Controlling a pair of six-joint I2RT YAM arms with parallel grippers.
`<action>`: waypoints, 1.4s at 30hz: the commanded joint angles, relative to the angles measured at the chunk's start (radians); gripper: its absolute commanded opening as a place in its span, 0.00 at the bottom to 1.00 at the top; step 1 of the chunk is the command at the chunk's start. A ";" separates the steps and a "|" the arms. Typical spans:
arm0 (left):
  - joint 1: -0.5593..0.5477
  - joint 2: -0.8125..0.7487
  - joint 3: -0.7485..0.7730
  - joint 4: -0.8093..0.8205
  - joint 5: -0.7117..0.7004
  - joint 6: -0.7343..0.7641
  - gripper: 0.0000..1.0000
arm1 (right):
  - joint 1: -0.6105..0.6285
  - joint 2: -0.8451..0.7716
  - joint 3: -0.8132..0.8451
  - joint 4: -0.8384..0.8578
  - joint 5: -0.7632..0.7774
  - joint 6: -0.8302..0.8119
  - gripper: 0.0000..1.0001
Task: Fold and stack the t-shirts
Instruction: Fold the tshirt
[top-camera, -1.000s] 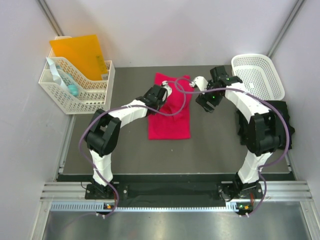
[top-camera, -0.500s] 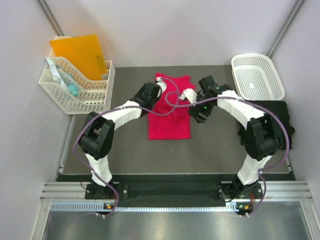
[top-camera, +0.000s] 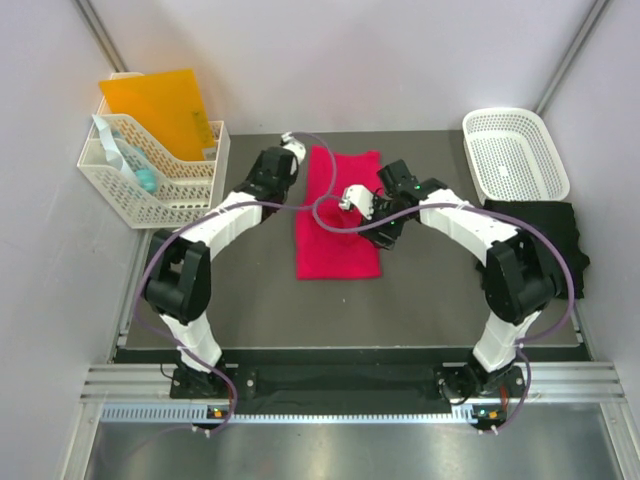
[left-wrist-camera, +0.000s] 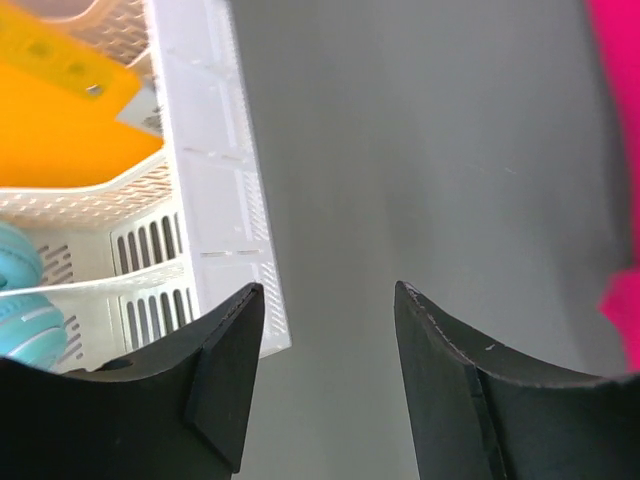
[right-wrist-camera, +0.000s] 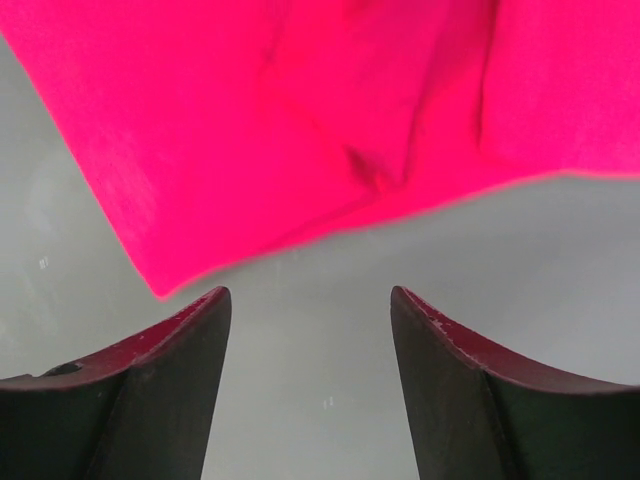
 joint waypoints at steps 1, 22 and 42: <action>0.077 -0.014 0.071 -0.060 0.059 -0.072 0.60 | 0.054 0.008 -0.023 0.114 -0.009 0.004 0.64; 0.241 -0.023 0.104 -0.124 0.160 -0.053 0.60 | 0.149 0.175 0.076 0.287 0.105 -0.057 0.57; 0.243 0.017 0.146 -0.129 0.180 -0.039 0.60 | 0.154 0.231 0.113 0.320 0.129 -0.052 0.25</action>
